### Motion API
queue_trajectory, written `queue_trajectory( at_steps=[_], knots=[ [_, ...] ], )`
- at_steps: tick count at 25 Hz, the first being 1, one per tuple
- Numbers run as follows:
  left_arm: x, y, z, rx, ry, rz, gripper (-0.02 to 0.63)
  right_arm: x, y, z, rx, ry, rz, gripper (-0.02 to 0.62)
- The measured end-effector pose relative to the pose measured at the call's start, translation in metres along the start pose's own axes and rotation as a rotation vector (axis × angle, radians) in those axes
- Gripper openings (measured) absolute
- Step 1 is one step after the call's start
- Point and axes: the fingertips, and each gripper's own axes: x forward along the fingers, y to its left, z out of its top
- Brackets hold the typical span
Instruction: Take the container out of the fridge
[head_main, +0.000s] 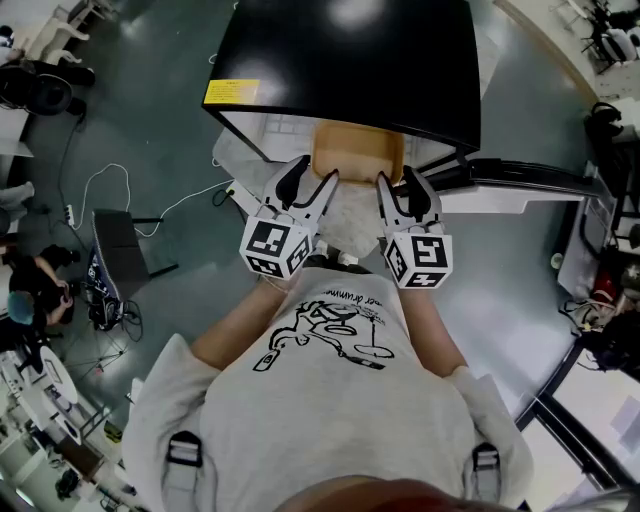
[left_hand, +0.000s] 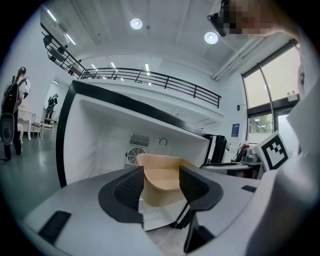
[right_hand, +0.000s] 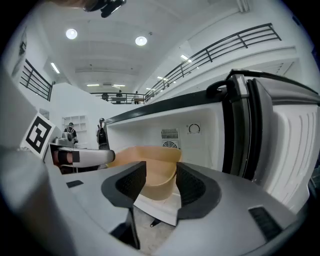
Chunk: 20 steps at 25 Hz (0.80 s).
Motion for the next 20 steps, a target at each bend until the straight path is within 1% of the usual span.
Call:
queue_trajectory(
  at_steps=[8,17,20],
  knots=[
    [-0.006,-0.006,-0.010,0.005,0.022,-0.022,0.225,-0.010,0.002,-0.010,-0.001,0.020,-0.004,0.199],
    [-0.007,-0.011,-0.032,0.012,0.059,-0.048,0.224,-0.015,-0.001,-0.031,-0.006,0.053,-0.012,0.199],
    [-0.005,-0.011,-0.044,-0.006,0.072,-0.056,0.221,-0.017,-0.003,-0.039,-0.009,0.064,-0.016,0.199]
  ],
)
